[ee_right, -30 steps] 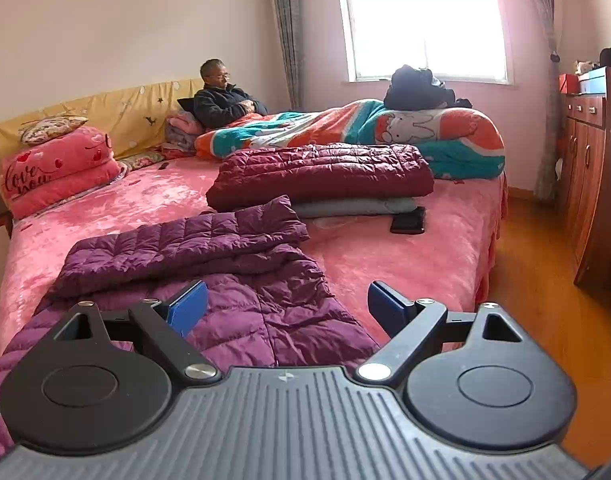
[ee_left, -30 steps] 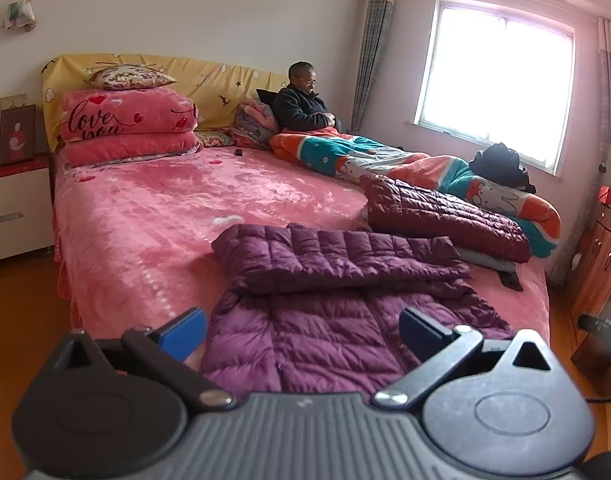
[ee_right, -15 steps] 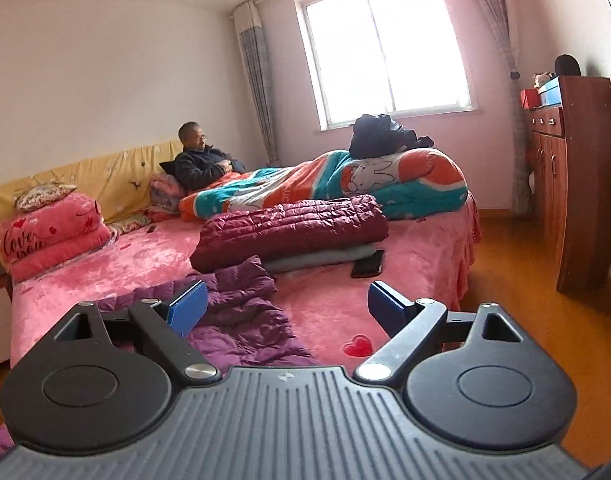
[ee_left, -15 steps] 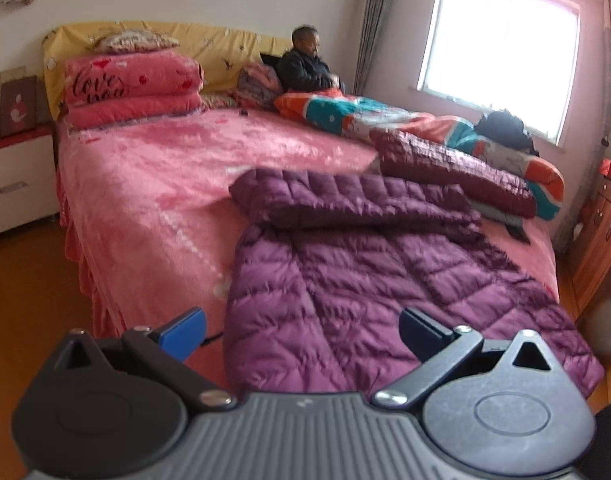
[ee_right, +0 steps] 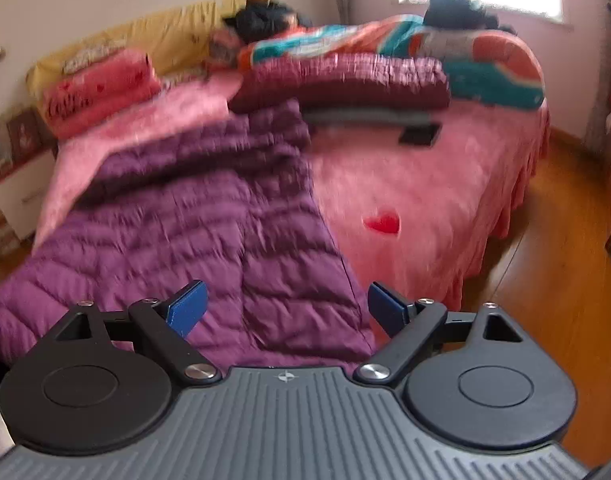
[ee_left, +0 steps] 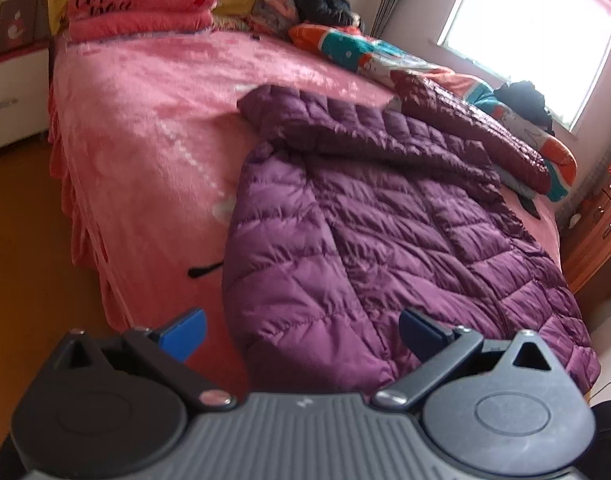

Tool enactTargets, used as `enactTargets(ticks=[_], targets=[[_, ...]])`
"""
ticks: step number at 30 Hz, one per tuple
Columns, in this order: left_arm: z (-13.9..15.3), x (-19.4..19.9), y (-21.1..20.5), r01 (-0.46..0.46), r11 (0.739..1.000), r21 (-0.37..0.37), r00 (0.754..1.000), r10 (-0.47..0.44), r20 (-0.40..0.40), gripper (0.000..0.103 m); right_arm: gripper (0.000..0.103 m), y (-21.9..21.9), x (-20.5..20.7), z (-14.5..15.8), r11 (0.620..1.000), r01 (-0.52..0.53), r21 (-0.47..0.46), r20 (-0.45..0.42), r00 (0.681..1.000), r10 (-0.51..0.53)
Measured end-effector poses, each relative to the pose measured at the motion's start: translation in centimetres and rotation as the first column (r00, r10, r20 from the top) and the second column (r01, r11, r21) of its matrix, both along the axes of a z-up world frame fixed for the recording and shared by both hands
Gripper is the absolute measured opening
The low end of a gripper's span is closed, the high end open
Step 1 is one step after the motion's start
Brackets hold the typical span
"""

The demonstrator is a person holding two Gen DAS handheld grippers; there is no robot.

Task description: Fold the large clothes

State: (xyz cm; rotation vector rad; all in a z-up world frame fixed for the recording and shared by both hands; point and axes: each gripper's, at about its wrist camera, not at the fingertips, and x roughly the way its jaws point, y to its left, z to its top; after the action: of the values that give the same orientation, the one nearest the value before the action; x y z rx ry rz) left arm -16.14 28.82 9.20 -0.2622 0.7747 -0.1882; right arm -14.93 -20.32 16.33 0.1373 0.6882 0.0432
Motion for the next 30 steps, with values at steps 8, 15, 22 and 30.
enactTargets(ticks=[8, 15, 22, 30], targets=[[-1.9, 1.4, -0.1, 0.054, 0.996, -0.074, 0.993, -0.061, -0.099, 0.101, 0.103, -4.1, 3.8, -4.9, 0.985, 0.038, 0.168, -0.116, 0.993, -0.019], [-2.9, 1.9, 0.4, 0.082, 0.983, -0.162, 0.983, -0.107, -0.15, 0.097, 0.103, -7.1, 4.8, -9.7, 0.913, 0.078, 0.4, -0.206, 0.979, 0.007], [-3.7, 2.4, 0.3, 0.114, 0.961, -0.251, 0.968, -0.164, -0.19, 0.097, 0.103, -7.9, 5.1, -11.6, 0.841, 0.085, 0.535, -0.217, 0.975, 0.039], [-3.5, 2.1, 0.2, 0.157, 0.939, -0.305, 0.96, -0.217, -0.175, 0.087, 0.095, -6.7, 5.4, -10.3, 0.86, 0.041, 0.508, -0.249, 0.963, 0.101]])
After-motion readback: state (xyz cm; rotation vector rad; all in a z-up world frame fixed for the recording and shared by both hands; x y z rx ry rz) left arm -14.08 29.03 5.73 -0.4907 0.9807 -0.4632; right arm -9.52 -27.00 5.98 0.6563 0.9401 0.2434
